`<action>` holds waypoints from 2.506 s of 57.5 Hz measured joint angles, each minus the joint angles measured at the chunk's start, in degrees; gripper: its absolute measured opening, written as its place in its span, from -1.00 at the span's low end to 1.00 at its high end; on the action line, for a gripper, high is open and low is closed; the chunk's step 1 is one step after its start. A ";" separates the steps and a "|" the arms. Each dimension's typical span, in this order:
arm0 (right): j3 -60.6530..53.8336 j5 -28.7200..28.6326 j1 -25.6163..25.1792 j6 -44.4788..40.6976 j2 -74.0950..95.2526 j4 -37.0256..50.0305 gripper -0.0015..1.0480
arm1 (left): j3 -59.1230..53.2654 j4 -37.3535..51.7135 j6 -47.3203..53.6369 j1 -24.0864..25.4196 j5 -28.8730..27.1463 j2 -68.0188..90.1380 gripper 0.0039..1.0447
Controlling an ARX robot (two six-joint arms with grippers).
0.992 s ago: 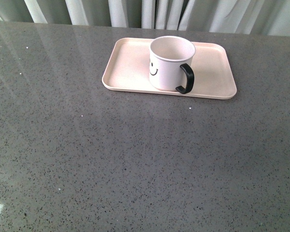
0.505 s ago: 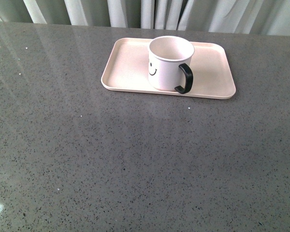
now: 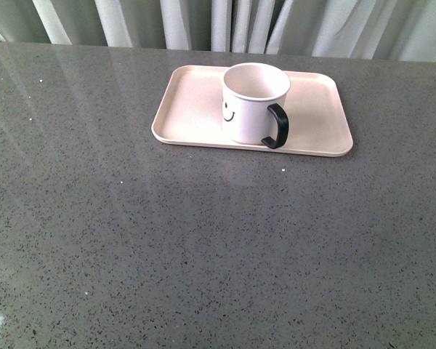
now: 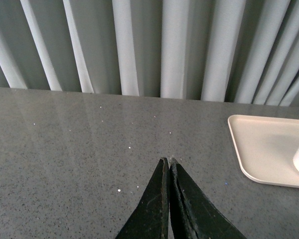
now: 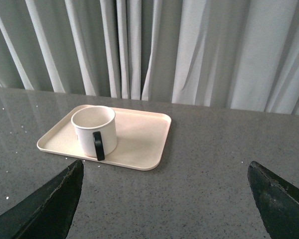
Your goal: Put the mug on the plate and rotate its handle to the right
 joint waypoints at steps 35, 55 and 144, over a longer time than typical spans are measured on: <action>0.00 0.00 0.00 0.00 -0.02 0.00 0.82 | -2.01 -22.86 0.00 0.09 -0.11 -26.56 -0.98; 0.00 0.00 0.00 0.00 -0.02 0.00 0.82 | -2.01 -31.58 0.00 0.09 -0.11 -35.45 -0.98; 30.84 -30.73 -6.03 2.69 56.57 -0.37 0.82 | -1.99 -50.23 -0.02 0.11 -0.11 -53.11 0.83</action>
